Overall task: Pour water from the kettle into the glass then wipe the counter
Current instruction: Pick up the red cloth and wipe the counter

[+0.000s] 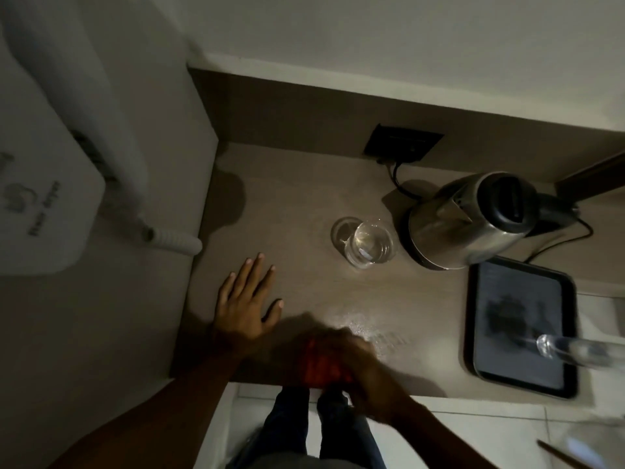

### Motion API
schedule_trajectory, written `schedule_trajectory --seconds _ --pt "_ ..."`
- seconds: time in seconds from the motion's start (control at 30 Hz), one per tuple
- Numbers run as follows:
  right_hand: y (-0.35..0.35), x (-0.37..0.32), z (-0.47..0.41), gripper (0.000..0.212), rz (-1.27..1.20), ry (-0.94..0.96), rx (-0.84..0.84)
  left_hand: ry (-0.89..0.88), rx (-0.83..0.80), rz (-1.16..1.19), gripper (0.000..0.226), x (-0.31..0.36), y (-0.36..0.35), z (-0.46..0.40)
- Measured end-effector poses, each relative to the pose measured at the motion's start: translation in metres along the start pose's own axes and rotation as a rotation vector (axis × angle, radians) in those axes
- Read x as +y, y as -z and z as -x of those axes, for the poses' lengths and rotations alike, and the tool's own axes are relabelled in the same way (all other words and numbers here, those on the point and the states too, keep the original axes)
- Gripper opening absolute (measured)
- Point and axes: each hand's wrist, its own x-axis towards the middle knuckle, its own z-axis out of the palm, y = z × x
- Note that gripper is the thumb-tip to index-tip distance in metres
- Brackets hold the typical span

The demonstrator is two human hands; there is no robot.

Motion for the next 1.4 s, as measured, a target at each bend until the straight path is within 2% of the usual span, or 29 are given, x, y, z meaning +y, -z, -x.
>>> schedule_trajectory --seconds 0.03,0.1,0.13,0.23,0.33,0.4,0.47,0.53,0.57,0.63,0.7,0.77,0.8,0.83,0.9,0.97,1.03,1.07,1.1,1.13,1.17,1.23,1.3,1.33,1.4 --pt "0.012 0.008 -0.005 0.029 0.002 -0.087 0.047 0.003 -0.001 -0.004 0.067 0.001 0.001 0.000" --pt "0.031 0.021 -0.024 0.041 -0.119 -0.320 0.282 -0.003 -0.008 -0.005 0.067 0.002 0.003 0.000" --pt "0.034 0.027 -0.038 0.048 -0.100 -0.403 0.360 -0.008 -0.006 -0.001 0.067 0.002 0.004 0.001" --pt "0.024 0.022 -0.062 0.071 0.012 -0.549 0.279 -0.007 0.011 0.019 0.065 0.004 0.006 0.001" --pt "-0.001 0.009 -0.044 0.077 0.029 -0.363 0.092 -0.001 0.025 0.006 0.064 0.006 0.006 0.002" --pt "-0.009 0.004 -0.021 0.066 -0.037 -0.194 -0.004 -0.007 0.006 0.000 0.064 0.006 0.007 0.001" --pt "-0.011 0.001 0.003 0.059 -0.113 -0.030 -0.168 -0.011 -0.002 -0.005 0.065 0.004 0.008 0.001" --pt "-0.004 0.006 0.020 0.053 -0.093 0.098 -0.274 -0.010 -0.013 -0.007 0.065 0.004 0.008 0.000" --pt "0.004 0.009 0.022 0.047 -0.124 0.096 -0.256 -0.008 -0.013 -0.009 0.065 0.005 0.009 0.000" --pt "0.017 0.018 0.011 0.046 -0.161 -0.013 -0.073 -0.001 -0.009 -0.015 0.065 0.006 0.008 0.001" --pt "0.025 0.023 -0.022 0.057 -0.083 -0.187 0.151 0.010 -0.008 -0.018 0.065 0.006 0.007 0.001" --pt "0.027 0.019 -0.062 0.069 -0.051 -0.391 0.249 0.005 -0.008 -0.026 0.065 0.005 0.006 0.001" --pt "0.024 0.013 -0.077 0.072 -0.054 -0.448 0.247 0.002 -0.003 -0.027 0.065 0.005 0.006 0.001" --pt "0.017 0.008 -0.083 0.073 -0.034 -0.437 0.232 -0.003 0.002 -0.025 0.065 0.005 0.006 0.000" --pt "-0.001 0.001 -0.068 0.065 0.008 -0.228 0.146 -0.010 0.004 -0.006 0.065 0.005 0.005 -0.001" --pt "-0.009 0.000 -0.035 0.054 -0.026 0.011 -0.007 -0.009 0.005 0.009 0.064 0.005 0.005 0.000" --pt "-0.002 0.006 0.000 0.055 -0.059 0.144 -0.180 -0.010 -0.004 0.003 0.064 0.005 0.006 0.000" --pt "0.003 0.011 0.016 0.050 -0.089 0.154 -0.220 -0.012 -0.004 0.003 0.065 0.005 0.007 0.000" --pt "0.013 0.014 0.028 0.042 -0.161 0.091 -0.202 -0.013 -0.002 0.006 0.065 0.005 0.008 0.000" --pt "0.026 0.018 0.035 0.043 -0.273 -0.058 -0.118 -0.012 -0.001 0.008 0.065 0.005 0.008 0.000" --pt "0.041 0.023 0.036 0.054 -0.355 -0.220 0.017 -0.009 0.001 0.006 0.065 0.006 0.009 0.001" --pt "0.059 0.046 0.032 0.063 -0.326 -0.399 0.346 -0.008 -0.004 0.005 0.065 0.007 0.010 0.000" --pt "0.058 0.051 0.018 0.047 -0.241 -0.531 0.603 -0.007 -0.013 0.009 0.065 0.007 0.011 0.001" --pt "0.047 0.046 0.011 0.039 -0.124 -0.634 0.651 -0.007 -0.015 0.005 0.066 0.007 0.011 0.001" --pt "0.010 0.028 0.005 0.043 -0.025 -0.758 0.645 -0.004 -0.029 -0.008 0.066 0.007 0.012 -0.001"
